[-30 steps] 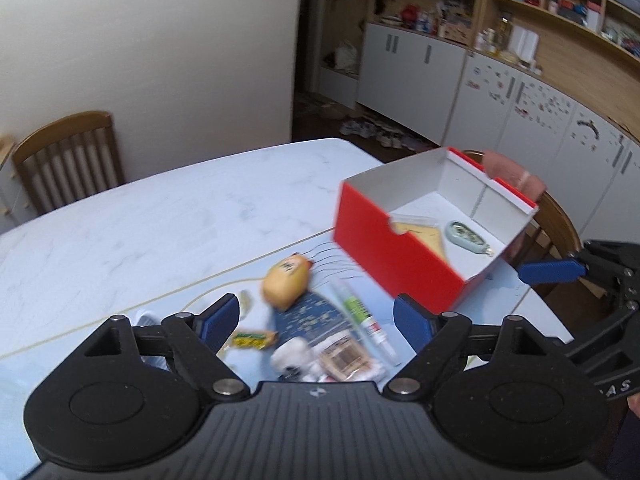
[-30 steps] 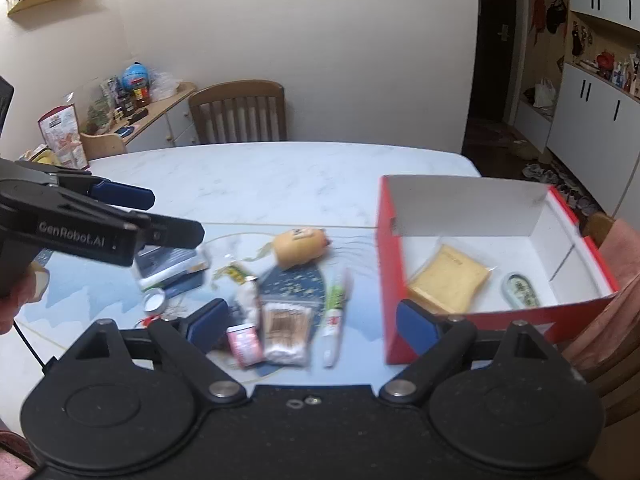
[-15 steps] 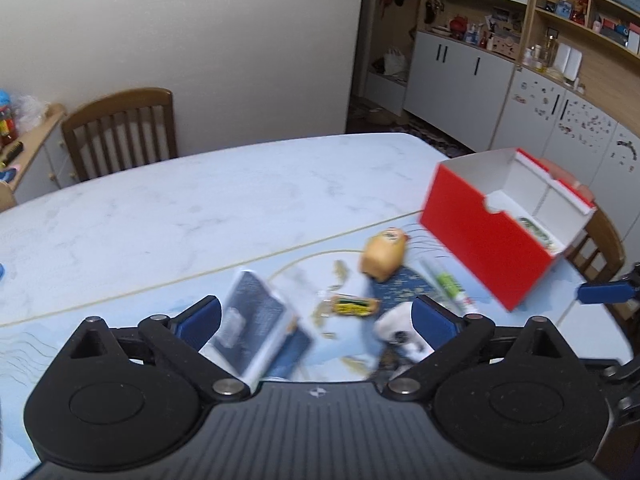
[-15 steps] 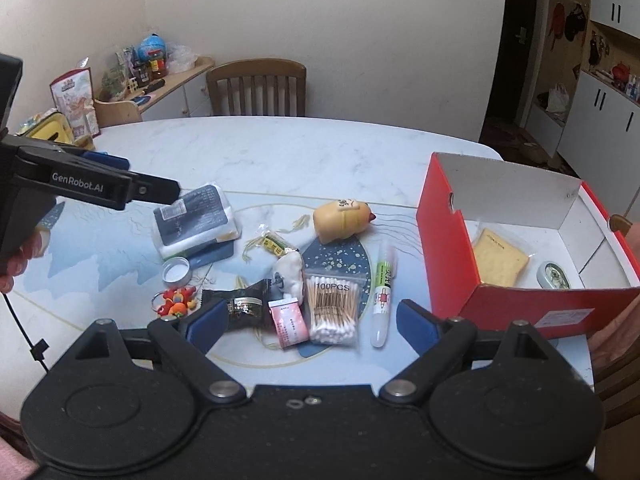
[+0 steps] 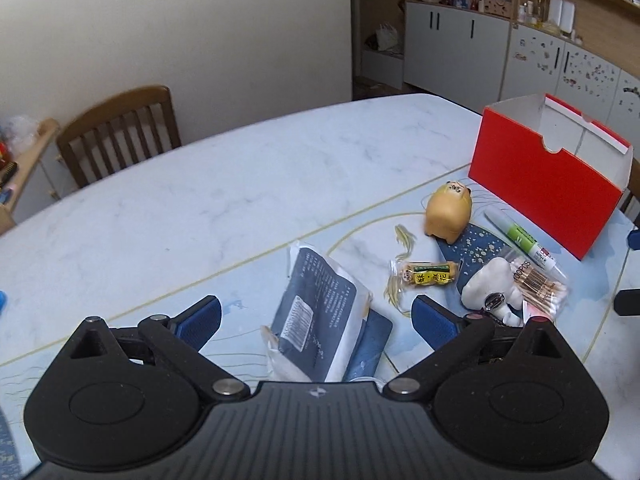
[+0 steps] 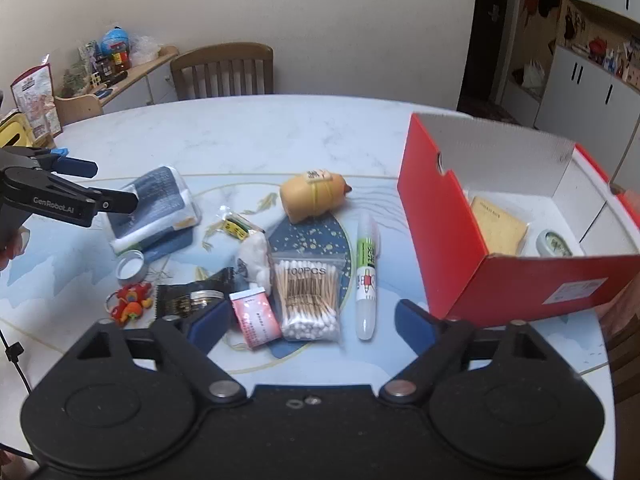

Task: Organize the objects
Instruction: 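Move both grippers back over the cluttered table, then grasp the blue-printed bag with the left gripper while the right gripper grasps the cotton swab bag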

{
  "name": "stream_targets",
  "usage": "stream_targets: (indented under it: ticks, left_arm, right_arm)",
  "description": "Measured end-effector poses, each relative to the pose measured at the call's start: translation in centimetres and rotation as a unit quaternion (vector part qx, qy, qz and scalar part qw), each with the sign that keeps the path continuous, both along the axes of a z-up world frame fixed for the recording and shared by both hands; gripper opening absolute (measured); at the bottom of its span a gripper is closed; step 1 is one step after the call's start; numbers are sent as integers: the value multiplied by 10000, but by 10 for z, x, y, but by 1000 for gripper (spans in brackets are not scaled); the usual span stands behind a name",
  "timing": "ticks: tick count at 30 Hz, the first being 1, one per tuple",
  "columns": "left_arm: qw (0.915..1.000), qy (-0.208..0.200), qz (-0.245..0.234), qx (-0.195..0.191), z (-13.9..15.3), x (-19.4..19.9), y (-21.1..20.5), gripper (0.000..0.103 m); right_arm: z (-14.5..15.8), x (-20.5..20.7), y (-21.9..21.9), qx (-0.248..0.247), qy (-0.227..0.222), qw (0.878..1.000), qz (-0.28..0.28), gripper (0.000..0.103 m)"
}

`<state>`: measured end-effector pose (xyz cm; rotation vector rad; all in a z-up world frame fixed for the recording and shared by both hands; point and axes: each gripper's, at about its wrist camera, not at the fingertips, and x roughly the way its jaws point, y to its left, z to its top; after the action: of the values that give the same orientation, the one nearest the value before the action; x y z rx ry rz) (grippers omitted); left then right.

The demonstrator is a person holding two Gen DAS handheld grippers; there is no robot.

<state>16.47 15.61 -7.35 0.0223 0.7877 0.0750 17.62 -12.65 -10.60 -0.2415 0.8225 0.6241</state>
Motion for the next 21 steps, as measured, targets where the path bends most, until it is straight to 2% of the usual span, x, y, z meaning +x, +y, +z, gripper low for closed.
stream_targets:
  ticks: [8, 10, 21]
  left_arm:
    - [9994, 157, -181, 248, -18, 19, 1, 102]
    - [9990, 193, -251, 304, -22, 23, 0, 102]
    - [9978, 449, -411, 246, -39, 42, 6, 102]
  right_arm:
    - [-20, 19, 12, -152, 88, 9998, -4, 82]
    - [-26, 25, 16, -211, 144, 9997, 15, 76]
    - [-49, 45, 33, -370, 431, 9982, 215, 65]
